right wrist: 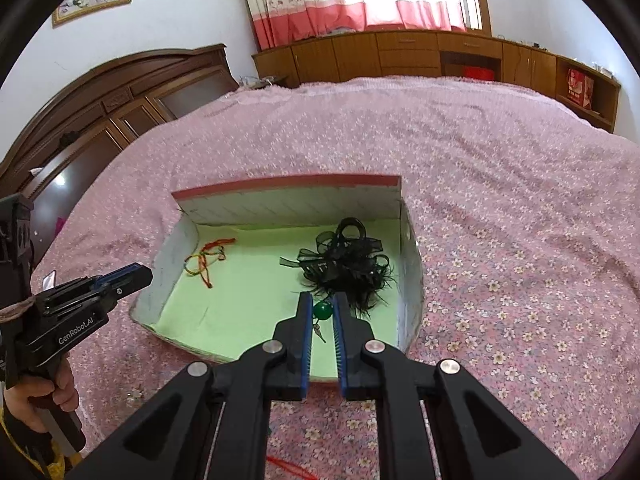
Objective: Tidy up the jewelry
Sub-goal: 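Carry the gold charm and green earring with both tools into the pink box, then open the left tool to drop the charm while the right tool releases the earring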
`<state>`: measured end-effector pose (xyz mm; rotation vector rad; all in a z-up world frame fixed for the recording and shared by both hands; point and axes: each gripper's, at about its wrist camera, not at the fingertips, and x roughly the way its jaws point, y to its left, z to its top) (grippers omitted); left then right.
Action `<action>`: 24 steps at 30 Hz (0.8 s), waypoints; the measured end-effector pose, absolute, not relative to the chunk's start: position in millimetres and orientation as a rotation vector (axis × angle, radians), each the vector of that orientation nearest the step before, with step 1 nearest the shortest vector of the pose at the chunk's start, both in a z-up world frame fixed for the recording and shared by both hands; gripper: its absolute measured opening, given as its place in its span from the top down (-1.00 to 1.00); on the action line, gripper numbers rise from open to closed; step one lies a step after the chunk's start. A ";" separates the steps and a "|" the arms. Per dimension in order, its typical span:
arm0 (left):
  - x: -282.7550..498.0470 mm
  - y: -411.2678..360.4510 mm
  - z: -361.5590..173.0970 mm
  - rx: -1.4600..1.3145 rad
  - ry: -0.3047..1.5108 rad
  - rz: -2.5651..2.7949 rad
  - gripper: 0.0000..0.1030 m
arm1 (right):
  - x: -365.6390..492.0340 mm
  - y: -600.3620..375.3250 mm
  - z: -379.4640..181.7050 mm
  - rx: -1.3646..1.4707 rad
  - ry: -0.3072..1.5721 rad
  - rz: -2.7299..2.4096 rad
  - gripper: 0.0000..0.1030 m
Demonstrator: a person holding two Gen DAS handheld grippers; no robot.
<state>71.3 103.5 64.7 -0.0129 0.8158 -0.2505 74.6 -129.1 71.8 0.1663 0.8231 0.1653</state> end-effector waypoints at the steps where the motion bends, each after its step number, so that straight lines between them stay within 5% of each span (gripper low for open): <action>1: 74.1 102.8 61.4 -0.010 0.825 -0.250 0.89 | 77.4 -129.0 68.1 0.164 0.833 0.164 0.78; 24: 101.6 88.2 21.4 0.070 0.915 -0.209 0.89 | 109.1 -128.6 18.4 0.091 0.970 0.121 0.78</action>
